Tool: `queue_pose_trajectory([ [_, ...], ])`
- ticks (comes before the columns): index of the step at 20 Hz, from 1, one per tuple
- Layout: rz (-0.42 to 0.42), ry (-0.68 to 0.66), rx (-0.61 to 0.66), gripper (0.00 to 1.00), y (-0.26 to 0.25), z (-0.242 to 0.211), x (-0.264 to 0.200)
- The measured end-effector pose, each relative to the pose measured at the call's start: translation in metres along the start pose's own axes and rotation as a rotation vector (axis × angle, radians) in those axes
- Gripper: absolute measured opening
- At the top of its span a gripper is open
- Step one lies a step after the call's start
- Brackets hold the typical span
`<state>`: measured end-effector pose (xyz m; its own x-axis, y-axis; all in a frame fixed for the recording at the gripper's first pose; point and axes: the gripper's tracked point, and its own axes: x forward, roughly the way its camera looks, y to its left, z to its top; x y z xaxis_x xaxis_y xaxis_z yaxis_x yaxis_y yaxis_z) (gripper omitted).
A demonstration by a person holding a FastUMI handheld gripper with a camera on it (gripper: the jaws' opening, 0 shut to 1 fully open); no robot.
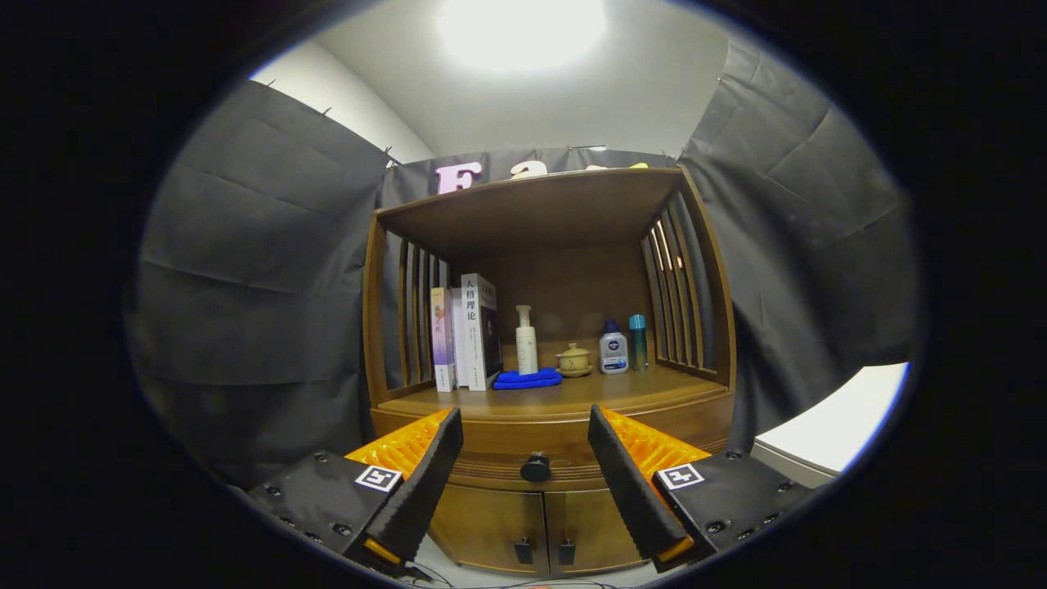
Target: Pull open the drawer, take out the items inside it, and place them on the countertop above the cabinet.
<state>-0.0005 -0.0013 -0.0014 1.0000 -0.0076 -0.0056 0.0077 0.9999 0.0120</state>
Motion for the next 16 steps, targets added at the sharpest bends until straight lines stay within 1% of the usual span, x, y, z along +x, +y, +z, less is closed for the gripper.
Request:
queue_pose_trajectory([
  [16, -0.003, -0.002, -0.01, 0.98, -0.0003, -0.0008, -0.0011],
])
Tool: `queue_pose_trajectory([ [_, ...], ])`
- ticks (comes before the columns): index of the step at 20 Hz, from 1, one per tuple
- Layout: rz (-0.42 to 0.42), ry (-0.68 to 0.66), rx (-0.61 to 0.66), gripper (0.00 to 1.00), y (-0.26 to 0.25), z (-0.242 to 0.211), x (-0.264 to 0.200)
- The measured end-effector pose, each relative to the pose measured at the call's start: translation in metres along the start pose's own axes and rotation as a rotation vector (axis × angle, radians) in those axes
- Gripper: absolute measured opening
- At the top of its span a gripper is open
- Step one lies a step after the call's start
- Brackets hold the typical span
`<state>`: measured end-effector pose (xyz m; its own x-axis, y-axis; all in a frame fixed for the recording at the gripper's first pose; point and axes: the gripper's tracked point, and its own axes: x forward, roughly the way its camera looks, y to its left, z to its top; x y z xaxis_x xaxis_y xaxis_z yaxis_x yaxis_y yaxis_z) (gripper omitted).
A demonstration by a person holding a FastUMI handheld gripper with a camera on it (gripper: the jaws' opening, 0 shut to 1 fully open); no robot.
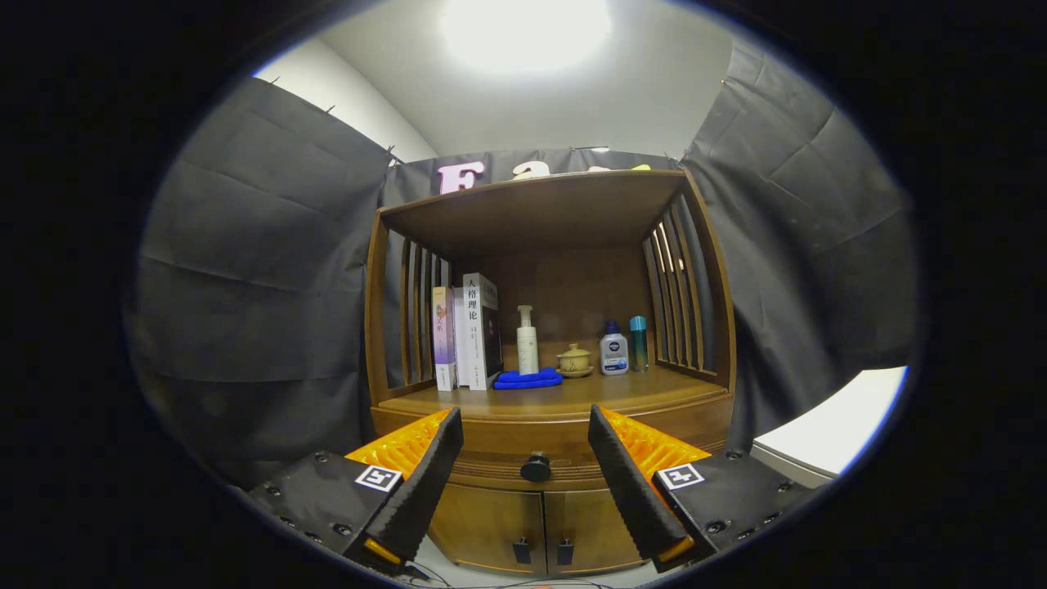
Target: Pull open the drawer, take out the items inside it, and place them on the countertop above the cabinet.
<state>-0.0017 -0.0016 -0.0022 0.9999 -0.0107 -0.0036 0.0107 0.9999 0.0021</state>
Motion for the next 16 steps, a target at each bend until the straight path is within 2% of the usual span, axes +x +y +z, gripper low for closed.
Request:
queue_pose_trajectory([
  [16, -0.005, 0.041, 0.022, 0.98, -0.002, -0.01, 0.004],
])
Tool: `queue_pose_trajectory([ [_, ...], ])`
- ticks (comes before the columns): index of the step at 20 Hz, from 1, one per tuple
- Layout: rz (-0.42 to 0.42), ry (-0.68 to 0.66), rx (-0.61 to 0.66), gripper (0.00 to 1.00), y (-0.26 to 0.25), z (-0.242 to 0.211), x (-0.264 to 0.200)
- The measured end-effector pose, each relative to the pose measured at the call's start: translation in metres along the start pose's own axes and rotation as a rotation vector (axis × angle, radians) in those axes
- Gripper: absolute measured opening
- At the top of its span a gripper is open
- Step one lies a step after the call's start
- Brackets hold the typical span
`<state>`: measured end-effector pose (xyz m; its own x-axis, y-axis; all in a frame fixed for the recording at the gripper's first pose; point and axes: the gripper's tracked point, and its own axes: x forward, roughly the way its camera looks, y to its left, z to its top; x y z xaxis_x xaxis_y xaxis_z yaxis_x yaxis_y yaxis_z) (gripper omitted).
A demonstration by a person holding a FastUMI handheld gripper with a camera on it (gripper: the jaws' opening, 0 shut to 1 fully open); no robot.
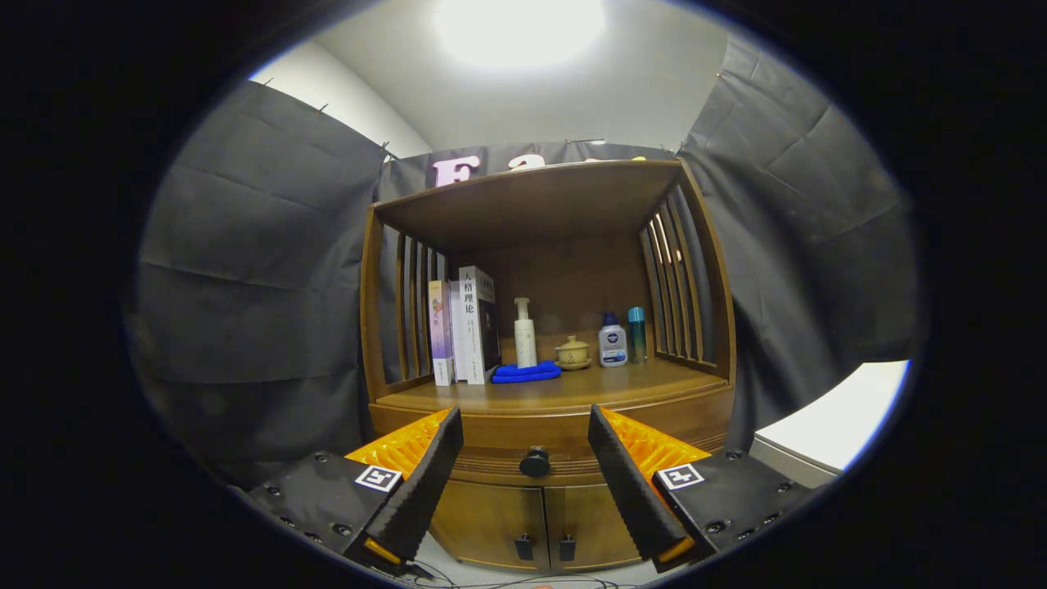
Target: Pull open the drawer, take out the items inside it, and place them on the countertop above the cabinet.
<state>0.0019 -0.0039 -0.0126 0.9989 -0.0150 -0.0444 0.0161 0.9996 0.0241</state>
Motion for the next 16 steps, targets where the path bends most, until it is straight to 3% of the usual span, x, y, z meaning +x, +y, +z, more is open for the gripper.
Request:
queue_pose_trajectory([
  [11, -0.054, -0.011, 0.056, 0.98, -0.023, 0.022, 0.021],
  [16, -0.046, 0.102, 0.038, 0.98, -0.026, -0.016, 0.054],
])
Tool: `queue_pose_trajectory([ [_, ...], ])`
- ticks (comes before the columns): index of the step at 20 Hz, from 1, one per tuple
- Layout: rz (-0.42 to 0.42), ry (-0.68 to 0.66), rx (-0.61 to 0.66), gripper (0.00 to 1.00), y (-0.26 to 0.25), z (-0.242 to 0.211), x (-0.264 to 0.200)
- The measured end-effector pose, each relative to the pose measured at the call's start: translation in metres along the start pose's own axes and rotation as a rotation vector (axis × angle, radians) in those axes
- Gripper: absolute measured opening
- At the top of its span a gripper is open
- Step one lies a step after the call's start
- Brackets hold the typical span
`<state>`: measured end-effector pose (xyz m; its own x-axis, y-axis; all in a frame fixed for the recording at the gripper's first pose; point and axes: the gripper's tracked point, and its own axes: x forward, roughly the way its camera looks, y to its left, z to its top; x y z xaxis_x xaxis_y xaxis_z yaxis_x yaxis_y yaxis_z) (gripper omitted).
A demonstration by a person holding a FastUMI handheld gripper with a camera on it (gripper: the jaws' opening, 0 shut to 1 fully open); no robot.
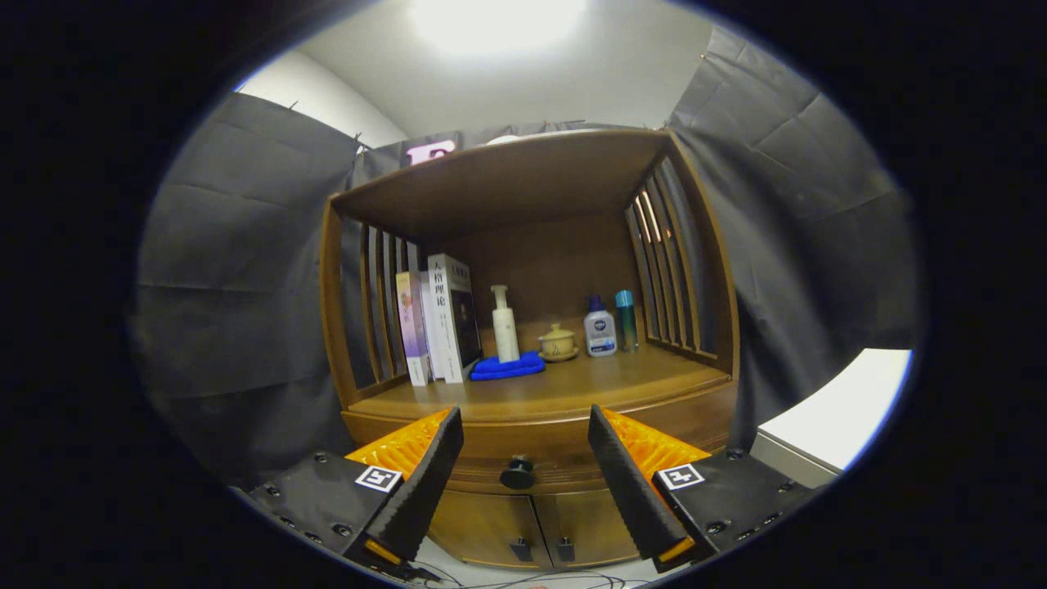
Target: Pull open the drawer, take out the items inside it, and place them on the countertop above the cabinet.
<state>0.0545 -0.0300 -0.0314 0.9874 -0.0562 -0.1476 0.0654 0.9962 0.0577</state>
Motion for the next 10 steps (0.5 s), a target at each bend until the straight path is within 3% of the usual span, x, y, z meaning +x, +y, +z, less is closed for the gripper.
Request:
queue_pose_trajectory([
  [10, -0.004, 0.127, -0.002, 0.98, 0.012, -0.048, 0.056],
])
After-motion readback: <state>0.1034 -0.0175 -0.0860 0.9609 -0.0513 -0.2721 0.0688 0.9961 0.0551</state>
